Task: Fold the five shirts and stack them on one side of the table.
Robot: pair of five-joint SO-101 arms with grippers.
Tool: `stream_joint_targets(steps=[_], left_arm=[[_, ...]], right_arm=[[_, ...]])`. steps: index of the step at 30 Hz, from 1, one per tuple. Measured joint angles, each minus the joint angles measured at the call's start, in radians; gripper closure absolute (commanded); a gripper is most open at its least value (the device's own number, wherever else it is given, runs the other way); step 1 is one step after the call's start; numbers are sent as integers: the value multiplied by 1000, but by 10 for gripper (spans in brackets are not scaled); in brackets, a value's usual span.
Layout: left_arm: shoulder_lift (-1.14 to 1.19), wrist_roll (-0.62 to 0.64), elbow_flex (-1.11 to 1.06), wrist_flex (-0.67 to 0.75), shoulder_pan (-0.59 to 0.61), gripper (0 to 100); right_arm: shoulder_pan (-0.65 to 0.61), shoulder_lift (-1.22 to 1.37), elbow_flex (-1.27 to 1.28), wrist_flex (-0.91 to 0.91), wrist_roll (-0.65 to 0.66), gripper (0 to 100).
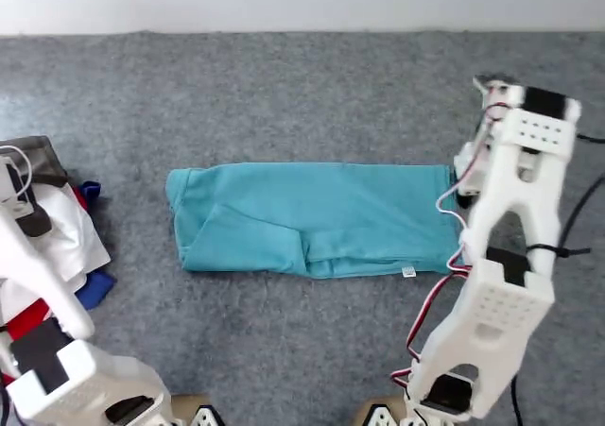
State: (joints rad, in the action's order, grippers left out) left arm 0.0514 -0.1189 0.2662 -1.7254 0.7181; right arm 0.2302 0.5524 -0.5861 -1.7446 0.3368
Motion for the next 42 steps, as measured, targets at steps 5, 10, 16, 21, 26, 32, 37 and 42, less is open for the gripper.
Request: stream_joint_targets(steps=[5,10,16,21,26,32,37,42], left_arm=[[0,0,0,0,0,905],[0,0,0,0,0,906],[0,0,0,-5,0,906],[0,0,0,-9,0,906],[0,0,0,-9,0,906],[0,0,0,-9,0,906],[0,0,0,-9,0,906],[0,0,0,-9,0,906]], right_arm=[[-89,121,-9,137,6,910],[-110,226,-9,307,15,957],[-104,272,-8,468,127,959],[-77,282,-9,555,155,959],[-75,256,-12,477,155,954],[-115,123,-12,232,61,812],[-146,64,-12,75,-80,636],[-141,80,-12,35,-167,634]])
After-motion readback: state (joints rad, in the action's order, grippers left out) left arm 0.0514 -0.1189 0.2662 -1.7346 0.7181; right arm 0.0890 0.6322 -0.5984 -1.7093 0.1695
